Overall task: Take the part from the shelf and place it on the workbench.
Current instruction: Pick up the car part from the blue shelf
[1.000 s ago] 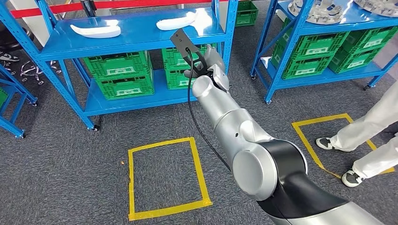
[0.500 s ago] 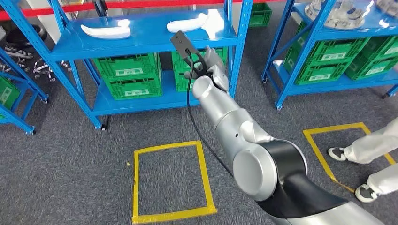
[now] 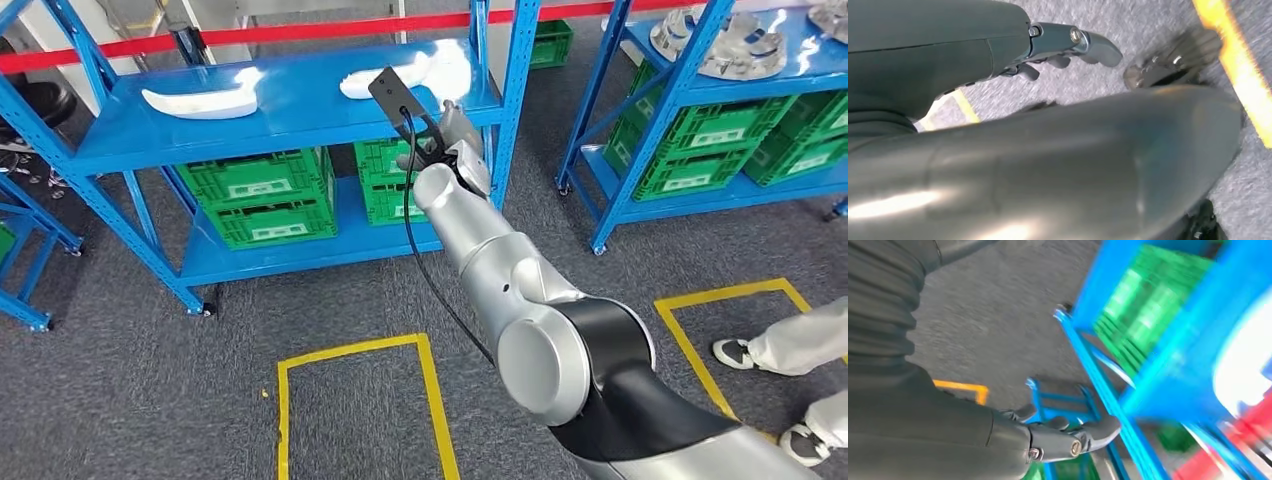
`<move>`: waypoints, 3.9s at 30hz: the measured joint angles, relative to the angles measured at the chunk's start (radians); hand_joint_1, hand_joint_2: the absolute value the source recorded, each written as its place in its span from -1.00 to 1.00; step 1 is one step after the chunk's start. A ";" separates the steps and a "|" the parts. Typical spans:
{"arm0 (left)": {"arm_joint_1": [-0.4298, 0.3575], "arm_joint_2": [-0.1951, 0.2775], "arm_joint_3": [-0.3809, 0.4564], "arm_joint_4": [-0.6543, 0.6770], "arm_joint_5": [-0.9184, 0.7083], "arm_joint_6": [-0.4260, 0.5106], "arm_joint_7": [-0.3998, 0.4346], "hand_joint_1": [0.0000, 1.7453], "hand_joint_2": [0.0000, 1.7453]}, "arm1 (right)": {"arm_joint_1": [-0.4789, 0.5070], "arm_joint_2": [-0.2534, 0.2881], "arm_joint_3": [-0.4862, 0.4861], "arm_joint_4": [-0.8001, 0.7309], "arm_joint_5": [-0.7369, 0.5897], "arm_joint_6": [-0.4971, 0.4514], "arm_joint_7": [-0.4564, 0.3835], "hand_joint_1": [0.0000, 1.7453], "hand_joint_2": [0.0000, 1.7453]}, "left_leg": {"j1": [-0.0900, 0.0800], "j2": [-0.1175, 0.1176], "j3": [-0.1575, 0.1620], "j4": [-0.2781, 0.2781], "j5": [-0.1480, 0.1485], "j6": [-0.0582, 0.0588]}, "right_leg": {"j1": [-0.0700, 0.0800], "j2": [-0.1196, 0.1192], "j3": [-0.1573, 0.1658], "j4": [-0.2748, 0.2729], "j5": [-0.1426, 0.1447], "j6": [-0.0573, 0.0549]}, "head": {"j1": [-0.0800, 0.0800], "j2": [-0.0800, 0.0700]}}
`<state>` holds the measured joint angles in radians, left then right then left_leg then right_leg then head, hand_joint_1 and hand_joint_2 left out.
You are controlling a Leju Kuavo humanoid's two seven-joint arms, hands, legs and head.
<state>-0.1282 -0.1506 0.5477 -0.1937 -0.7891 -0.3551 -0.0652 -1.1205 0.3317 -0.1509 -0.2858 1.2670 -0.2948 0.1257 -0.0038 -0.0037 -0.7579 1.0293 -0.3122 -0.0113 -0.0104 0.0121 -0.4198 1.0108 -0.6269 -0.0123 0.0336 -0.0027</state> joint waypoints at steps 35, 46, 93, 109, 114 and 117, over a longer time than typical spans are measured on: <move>-0.005 0.006 0.017 -0.002 -0.002 0.000 -0.017 -1.00 -1.00 | -0.006 0.000 0.007 -0.003 0.001 0.003 0.006 -1.00 1.00 | 0.005 -0.011 0.133 -0.041 -0.089 0.031 | 0.001 -0.005 -0.196 0.121 0.064 0.023 | 0.009 0.000; -0.002 0.007 0.023 -0.002 -0.009 0.000 -0.019 -1.00 -1.00 | -0.002 -0.002 0.007 -0.003 0.002 0.008 0.016 -1.00 1.00 | 0.011 -0.016 0.129 0.006 -0.128 -0.010 | -0.007 -0.003 -0.193 0.047 0.139 0.009 | 0.009 0.000; -0.011 0.008 0.024 -0.002 -0.036 0.001 -0.009 -1.00 -1.00 | -0.001 -0.020 0.007 -0.006 -0.001 0.007 0.010 -1.00 1.00 | 0.016 0.001 0.120 0.002 -0.116 0.000 | -0.008 -0.009 -0.141 0.015 0.117 0.025 | -0.006 0.000; -0.011 0.005 0.025 -0.003 -0.036 0.003 -0.014 -1.00 -1.00 | 0.003 -0.020 0.008 -0.008 0.000 0.011 0.009 -1.00 1.00 | -0.001 -0.007 0.192 -0.001 -0.187 0.003 | 0.017 -0.011 -0.211 0.006 0.198 -0.025 | -0.006 0.000; -0.009 0.008 0.025 -0.004 -0.036 0.003 -0.011 -1.00 -1.00 | 0.006 -0.016 0.010 -0.009 0.001 0.013 0.005 -1.00 1.00 | 0.009 -0.002 0.044 0.249 -0.265 -0.023 | 0.006 -0.010 -0.176 -0.003 0.178 -0.034 | -0.012 0.000; -0.004 0.009 0.026 -0.004 -0.034 0.003 -0.012 -1.00 -1.00 | 0.011 -0.013 0.011 -0.009 0.001 0.014 0.004 -1.00 1.00 | 0.015 -0.001 0.040 0.181 -0.173 -0.029 | 0.002 -0.009 -0.152 0.000 0.157 -0.027 | -0.012 0.000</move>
<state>-0.1318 -0.1414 0.5735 -0.1976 -0.8235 -0.3517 -0.0771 -1.1092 0.3182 -0.1401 -0.2949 1.2683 -0.2811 0.1298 0.0113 -0.0043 -0.7176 1.2108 -0.4847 -0.0403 -0.0084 0.0031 -0.5719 1.0108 -0.4701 -0.0389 0.0214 -0.0027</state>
